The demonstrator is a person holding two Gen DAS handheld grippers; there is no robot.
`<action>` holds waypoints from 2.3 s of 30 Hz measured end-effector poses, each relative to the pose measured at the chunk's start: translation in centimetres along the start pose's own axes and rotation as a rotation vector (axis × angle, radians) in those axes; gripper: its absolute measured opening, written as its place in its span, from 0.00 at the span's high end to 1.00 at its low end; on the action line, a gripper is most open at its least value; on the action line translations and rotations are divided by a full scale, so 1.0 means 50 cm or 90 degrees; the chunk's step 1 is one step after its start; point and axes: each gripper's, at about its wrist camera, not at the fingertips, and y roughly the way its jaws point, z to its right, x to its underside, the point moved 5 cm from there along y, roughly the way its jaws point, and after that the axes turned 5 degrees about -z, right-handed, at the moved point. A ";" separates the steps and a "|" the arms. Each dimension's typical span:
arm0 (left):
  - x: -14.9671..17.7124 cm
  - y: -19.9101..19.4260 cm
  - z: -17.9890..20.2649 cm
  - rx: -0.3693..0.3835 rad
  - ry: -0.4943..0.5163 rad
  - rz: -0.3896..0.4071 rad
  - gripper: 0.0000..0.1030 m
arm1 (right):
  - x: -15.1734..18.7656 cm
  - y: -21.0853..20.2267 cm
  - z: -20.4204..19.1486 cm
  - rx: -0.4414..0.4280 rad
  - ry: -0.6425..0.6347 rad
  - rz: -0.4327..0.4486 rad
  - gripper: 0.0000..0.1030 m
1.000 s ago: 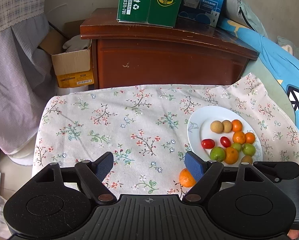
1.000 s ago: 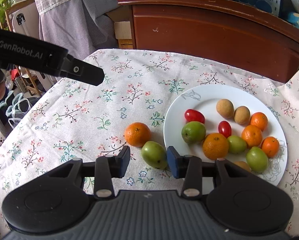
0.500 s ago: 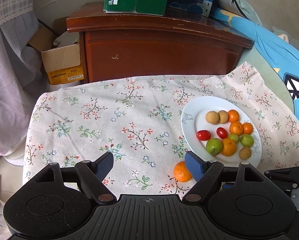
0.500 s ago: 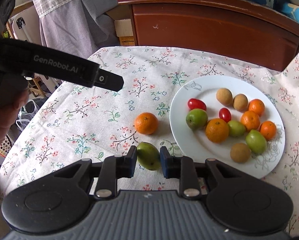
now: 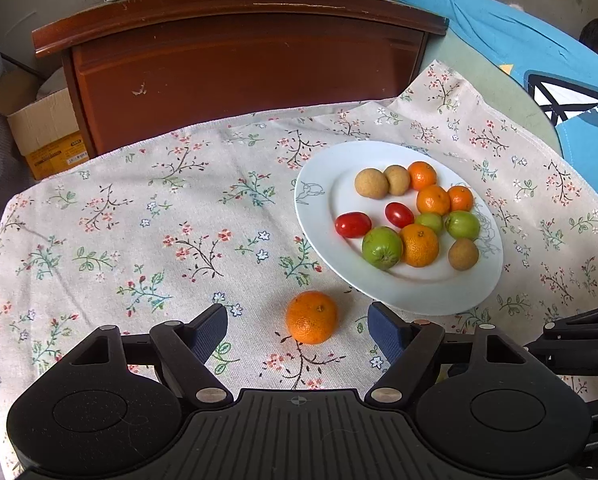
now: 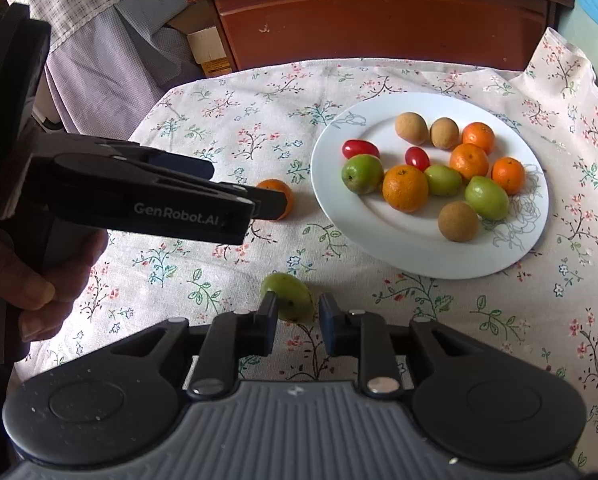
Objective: Organize fruits
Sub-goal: 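Grasp the orange with the left gripper while the right gripper grasps the green fruit, then carry the orange and green fruit onto the plate and open both grippers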
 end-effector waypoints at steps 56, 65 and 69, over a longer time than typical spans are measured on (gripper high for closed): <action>-0.125 -0.049 0.035 0.026 -0.039 0.134 0.72 | -0.134 -0.114 0.122 0.069 0.136 0.196 0.71; -0.127 0.002 0.047 0.045 -0.054 0.110 0.72 | -0.138 -0.083 0.157 0.071 0.184 0.187 0.71; -0.131 0.022 0.052 0.055 -0.066 0.107 0.72 | -0.139 -0.068 0.163 0.068 0.193 0.179 0.71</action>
